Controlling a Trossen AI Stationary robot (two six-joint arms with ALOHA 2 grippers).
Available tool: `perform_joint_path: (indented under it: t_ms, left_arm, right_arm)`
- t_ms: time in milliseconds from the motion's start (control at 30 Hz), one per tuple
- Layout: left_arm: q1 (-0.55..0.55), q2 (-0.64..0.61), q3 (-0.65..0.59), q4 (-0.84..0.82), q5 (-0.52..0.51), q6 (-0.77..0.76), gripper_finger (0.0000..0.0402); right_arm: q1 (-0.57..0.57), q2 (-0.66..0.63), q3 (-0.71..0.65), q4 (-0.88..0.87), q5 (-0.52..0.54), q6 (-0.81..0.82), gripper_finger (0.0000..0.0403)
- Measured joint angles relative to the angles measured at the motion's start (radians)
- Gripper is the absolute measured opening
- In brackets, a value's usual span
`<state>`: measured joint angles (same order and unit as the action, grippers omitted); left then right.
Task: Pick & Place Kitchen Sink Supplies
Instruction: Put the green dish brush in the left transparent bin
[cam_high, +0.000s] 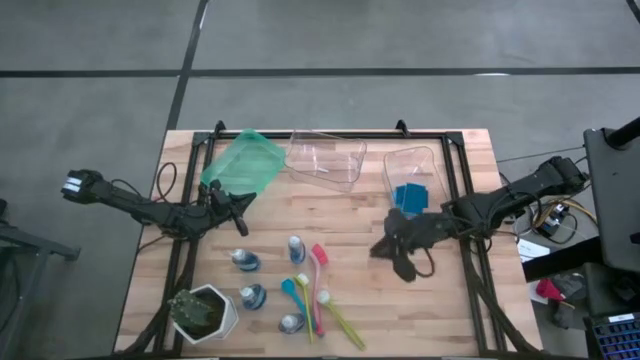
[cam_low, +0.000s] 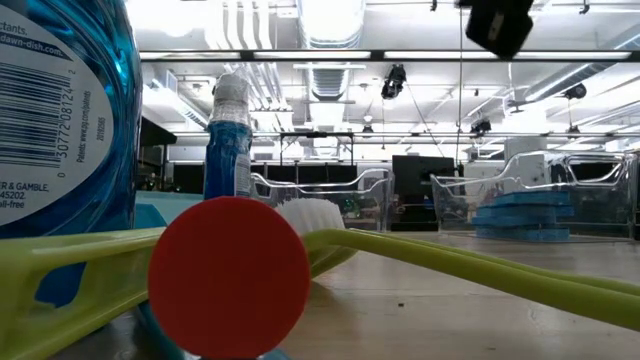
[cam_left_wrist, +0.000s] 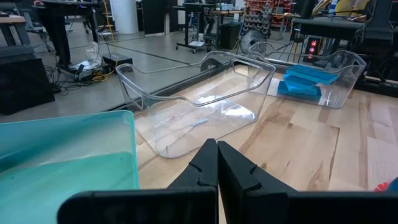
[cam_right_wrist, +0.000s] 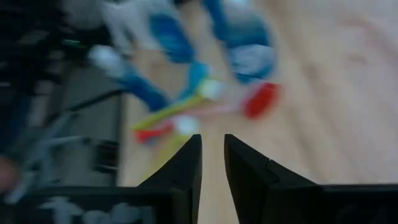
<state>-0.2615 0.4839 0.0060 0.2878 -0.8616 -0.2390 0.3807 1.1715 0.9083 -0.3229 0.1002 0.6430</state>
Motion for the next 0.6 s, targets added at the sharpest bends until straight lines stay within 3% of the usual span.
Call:
perform_joint_path:
  t_ms: [333, 600]
  left_arm:
    - [0.000, 0.000, 0.000, -0.004, 0.000, 0.000, 0.0000]
    - [0.000, 0.000, 0.000, -0.015, 0.000, 0.000, 0.0000]
  right_arm:
    - [0.125, 0.173, -0.003, 0.220, 0.017, -0.007, 0.0062]
    - [0.141, 0.381, 0.037, 0.231, 0.056, 0.052, 0.0111]
